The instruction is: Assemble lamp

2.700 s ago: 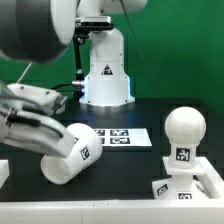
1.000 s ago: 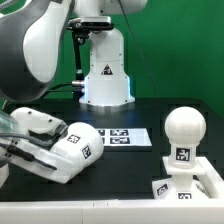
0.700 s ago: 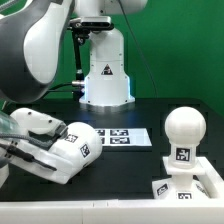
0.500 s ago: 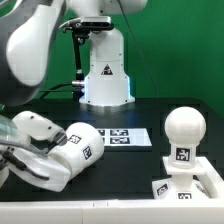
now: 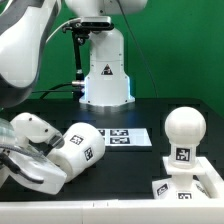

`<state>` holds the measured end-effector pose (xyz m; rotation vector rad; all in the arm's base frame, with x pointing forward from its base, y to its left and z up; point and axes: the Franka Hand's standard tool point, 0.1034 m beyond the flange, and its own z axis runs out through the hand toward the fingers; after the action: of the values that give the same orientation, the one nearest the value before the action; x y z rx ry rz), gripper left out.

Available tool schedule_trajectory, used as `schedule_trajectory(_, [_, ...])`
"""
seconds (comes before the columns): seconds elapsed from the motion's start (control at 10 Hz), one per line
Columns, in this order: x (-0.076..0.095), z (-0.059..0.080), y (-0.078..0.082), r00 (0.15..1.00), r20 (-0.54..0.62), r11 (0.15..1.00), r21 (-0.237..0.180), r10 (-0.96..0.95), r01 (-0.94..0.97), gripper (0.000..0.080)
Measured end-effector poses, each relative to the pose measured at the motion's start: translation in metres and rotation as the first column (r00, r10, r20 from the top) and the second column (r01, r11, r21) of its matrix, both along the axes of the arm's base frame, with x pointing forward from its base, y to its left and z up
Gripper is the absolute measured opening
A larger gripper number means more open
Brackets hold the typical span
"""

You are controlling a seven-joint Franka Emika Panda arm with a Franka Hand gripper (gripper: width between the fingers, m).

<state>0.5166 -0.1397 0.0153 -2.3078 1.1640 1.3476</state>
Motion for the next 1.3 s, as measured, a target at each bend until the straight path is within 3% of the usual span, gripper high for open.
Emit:
schedule_trajectory(0.1, [0.000, 0.000, 0.000, 1.000, 0.000, 1.000, 0.000, 0.000, 0.000, 0.0468])
schedule_trajectory(0.2, [0.000, 0.000, 0.000, 1.000, 0.000, 1.000, 0.000, 0.000, 0.000, 0.0272])
schedule_trajectory(0.3, [0.000, 0.000, 0.000, 1.000, 0.000, 1.000, 0.000, 0.000, 0.000, 0.0137])
schedule_trajectory(0.4, [0.000, 0.004, 0.002, 1.000, -0.006, 1.000, 0.014, 0.001, -0.001, 0.0137])
schedule_trajectory(0.5, [0.000, 0.006, 0.002, 1.000, -0.006, 1.000, 0.015, 0.003, -0.003, 0.0052])
schedule_trajectory(0.7, [0.007, 0.014, 0.008, 1.000, 0.001, 1.000, 0.000, 0.003, -0.003, 0.0052])
schedule_trajectory(0.8, [0.017, 0.034, 0.019, 0.999, 0.032, 1.000, -0.005, 0.019, -0.019, 0.0052])
schedule_trajectory(1.0, [0.033, 0.088, 0.043, 0.995, 0.088, 0.999, -0.008, 0.051, -0.051, 0.0050])
schedule_trajectory(1.1, [0.042, 0.108, 0.046, 0.984, 0.151, 0.994, -0.054, 0.098, -0.090, 0.0050])
schedule_trajectory(1.2, [0.049, 0.121, 0.050, 0.964, 0.213, 0.983, -0.123, 0.157, -0.133, 0.0050])
schedule_trajectory(1.3, [0.055, 0.115, 0.052, 0.946, 0.277, 0.977, -0.176, 0.166, -0.120, 0.0050])
